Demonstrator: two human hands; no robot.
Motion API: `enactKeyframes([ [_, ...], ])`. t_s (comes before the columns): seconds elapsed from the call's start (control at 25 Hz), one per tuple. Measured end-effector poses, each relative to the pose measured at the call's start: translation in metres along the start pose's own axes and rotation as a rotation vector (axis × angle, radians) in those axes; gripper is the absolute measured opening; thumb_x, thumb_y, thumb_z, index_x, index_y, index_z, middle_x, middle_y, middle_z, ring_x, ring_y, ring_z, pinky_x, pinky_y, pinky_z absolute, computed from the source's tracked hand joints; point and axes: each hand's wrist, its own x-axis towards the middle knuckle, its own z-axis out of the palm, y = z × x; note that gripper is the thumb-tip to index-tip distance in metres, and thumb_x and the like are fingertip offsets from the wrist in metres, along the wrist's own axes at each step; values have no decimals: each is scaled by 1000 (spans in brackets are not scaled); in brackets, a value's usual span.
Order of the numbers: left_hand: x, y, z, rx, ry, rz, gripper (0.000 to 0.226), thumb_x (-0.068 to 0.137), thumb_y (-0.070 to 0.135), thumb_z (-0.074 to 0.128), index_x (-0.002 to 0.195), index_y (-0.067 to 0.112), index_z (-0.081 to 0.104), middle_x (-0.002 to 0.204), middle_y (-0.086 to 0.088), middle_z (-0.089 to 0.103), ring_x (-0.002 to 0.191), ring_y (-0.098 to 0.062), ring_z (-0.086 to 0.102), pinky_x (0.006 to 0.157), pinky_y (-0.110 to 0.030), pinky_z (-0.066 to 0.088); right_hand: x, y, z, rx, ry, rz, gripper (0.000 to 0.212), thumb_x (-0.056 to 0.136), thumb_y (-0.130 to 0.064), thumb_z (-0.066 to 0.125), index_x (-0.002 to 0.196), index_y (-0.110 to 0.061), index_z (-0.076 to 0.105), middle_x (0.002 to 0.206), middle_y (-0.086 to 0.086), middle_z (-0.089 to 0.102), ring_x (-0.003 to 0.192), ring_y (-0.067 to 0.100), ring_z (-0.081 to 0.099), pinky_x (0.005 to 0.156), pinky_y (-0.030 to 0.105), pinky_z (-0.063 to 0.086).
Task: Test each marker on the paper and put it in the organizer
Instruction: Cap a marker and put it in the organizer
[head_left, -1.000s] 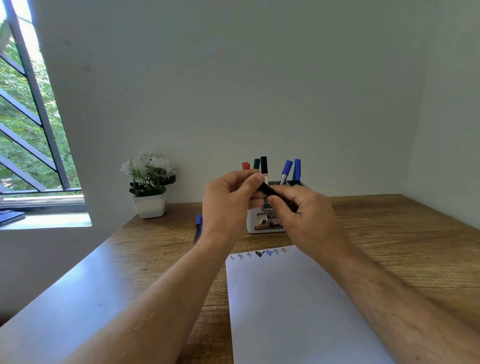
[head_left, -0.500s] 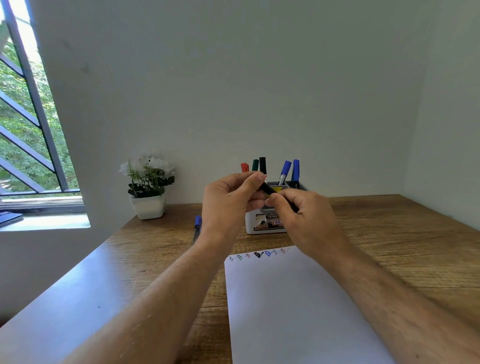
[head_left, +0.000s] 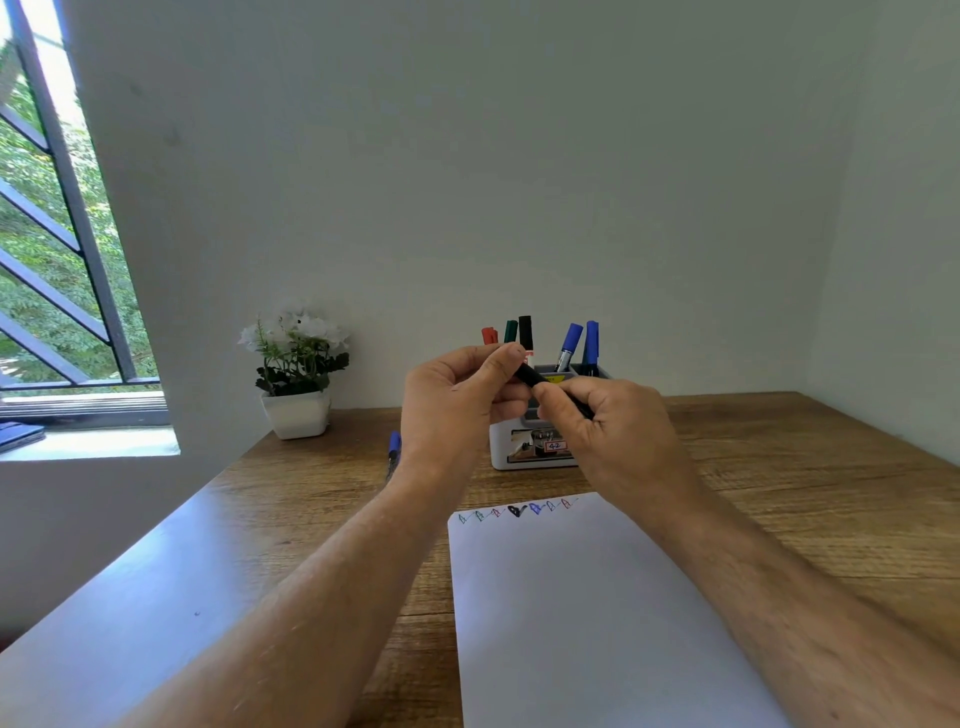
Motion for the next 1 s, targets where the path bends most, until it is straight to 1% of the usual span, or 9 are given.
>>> enactKeyframes([
  [0.28, 1, -1, -1, 0, 5, -27, 15, 86, 25, 73, 91, 12, 77, 81, -14, 76, 67, -17, 71, 59, -20, 57, 1, -1, 0, -4, -2, -12, 32, 97, -43, 55, 93, -20, 77, 54, -21, 52, 56, -11, 56, 45, 7, 38],
  [0.4, 1, 1, -4, -31, 23, -41, 16, 87, 24, 73, 92, 9, 76, 81, -14, 76, 65, -15, 71, 57, -19, 57, 2, -2, -2, -61, -4, 20, 37, 93, -54, 51, 68, -32, 66, 47, -18, 50, 51, -4, 56, 42, 11, 37],
  [0.48, 3, 6, -9, -103, 83, -52, 13, 87, 21, 73, 91, 9, 74, 78, -12, 76, 62, -13, 71, 55, -18, 56, 3, -1, -5, -96, 15, 49, 42, 91, -59, 48, 59, -32, 57, 47, -15, 50, 50, -2, 55, 41, 11, 36],
  [0.6, 8, 15, -18, -290, 166, -95, 11, 85, 12, 73, 92, 4, 69, 81, -14, 76, 65, -14, 73, 54, -17, 56, 3, 3, -8, 42, 136, 142, 38, 97, -47, 49, 70, -25, 66, 44, -18, 50, 45, -9, 53, 40, 7, 36],
  [0.68, 10, 18, -22, -408, 177, -127, 13, 84, 3, 72, 93, -2, 64, 94, -22, 74, 73, -19, 76, 57, -17, 57, 5, 7, -8, 178, 177, 222, 32, 102, -34, 47, 85, -20, 71, 48, -19, 53, 44, -6, 51, 41, 9, 35],
  [0.8, 10, 19, -21, -480, 133, -156, 18, 88, -3, 64, 105, -2, 59, 103, -27, 72, 80, -22, 76, 61, -20, 58, 5, 5, -10, 369, 148, 279, 26, 104, -19, 44, 109, -14, 69, 65, -3, 63, 51, 5, 55, 49, 21, 46],
  [0.88, 9, 20, -18, -457, 78, -189, 22, 97, -1, 53, 118, -4, 57, 91, -18, 73, 75, -19, 74, 62, -24, 59, 4, 1, -12, 440, 145, 263, 24, 102, -14, 49, 119, -20, 63, 76, 1, 70, 52, 15, 63, 51, 25, 55],
  [0.96, 6, 20, -13, -336, 13, -220, 27, 103, 2, 40, 117, 3, 63, 83, -8, 63, 67, -15, 67, 63, -28, 59, 2, -3, -14, 462, 164, 269, 30, 99, -11, 54, 118, -34, 57, 90, 1, 73, 52, 22, 68, 49, 30, 58],
  [1.0, 4, 20, -11, -242, -33, -232, 33, 104, 3, 35, 112, 6, 66, 80, -6, 57, 63, -13, 60, 61, -29, 57, 2, -3, -16, 469, 168, 275, 28, 99, -9, 53, 112, -33, 59, 96, 4, 72, 51, 25, 69, 47, 31, 57],
])
